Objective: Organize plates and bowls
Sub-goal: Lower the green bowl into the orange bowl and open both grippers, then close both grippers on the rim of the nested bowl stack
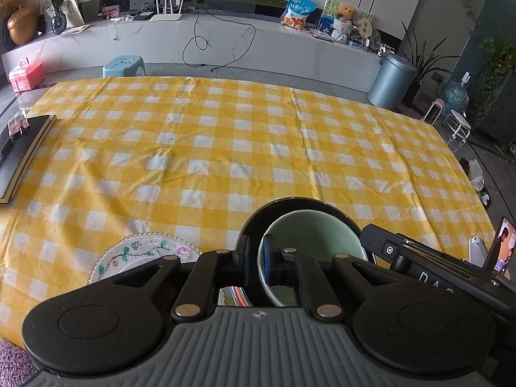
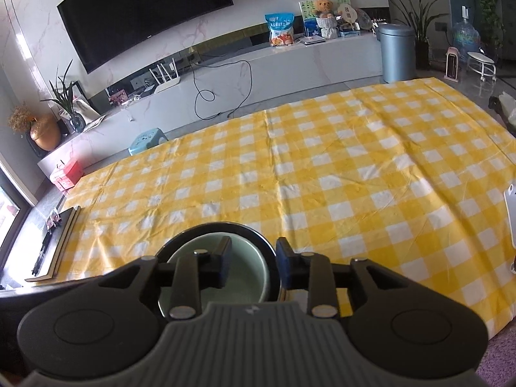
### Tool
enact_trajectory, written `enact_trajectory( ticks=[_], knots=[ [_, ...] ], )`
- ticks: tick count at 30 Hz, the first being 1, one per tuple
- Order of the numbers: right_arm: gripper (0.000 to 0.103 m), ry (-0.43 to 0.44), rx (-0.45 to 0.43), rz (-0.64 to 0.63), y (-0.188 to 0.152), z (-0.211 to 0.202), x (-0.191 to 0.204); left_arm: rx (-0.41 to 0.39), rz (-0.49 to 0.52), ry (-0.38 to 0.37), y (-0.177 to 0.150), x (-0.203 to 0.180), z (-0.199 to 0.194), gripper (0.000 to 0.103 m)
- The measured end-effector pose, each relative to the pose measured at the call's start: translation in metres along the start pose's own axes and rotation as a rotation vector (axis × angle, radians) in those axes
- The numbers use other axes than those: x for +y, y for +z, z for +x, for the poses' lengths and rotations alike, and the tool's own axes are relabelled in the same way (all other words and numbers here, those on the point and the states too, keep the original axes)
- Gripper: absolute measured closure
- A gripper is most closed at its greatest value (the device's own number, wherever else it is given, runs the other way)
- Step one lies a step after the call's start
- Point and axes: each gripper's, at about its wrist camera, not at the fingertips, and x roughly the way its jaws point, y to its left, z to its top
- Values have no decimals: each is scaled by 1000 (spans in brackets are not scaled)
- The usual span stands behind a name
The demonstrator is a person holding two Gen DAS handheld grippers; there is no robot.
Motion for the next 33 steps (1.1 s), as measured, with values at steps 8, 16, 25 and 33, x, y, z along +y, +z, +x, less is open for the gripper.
enact_trajectory(
  ticks=[8,16,25,33],
  knots=[
    [52,-29,-24,33,-1,-6,-8,-63,-48,-24,-2,16,-11,50],
    [35,-33,58,92,-9,11,-17,8,-135,-58,-11,29,7,39],
    [35,-23,131,131,-19,28,-19,52,-190,-67,-18,34,20,38],
    [35,24,180,216,-22,39,-31,84,-272,-120,-20,42,33,38]
  ],
)
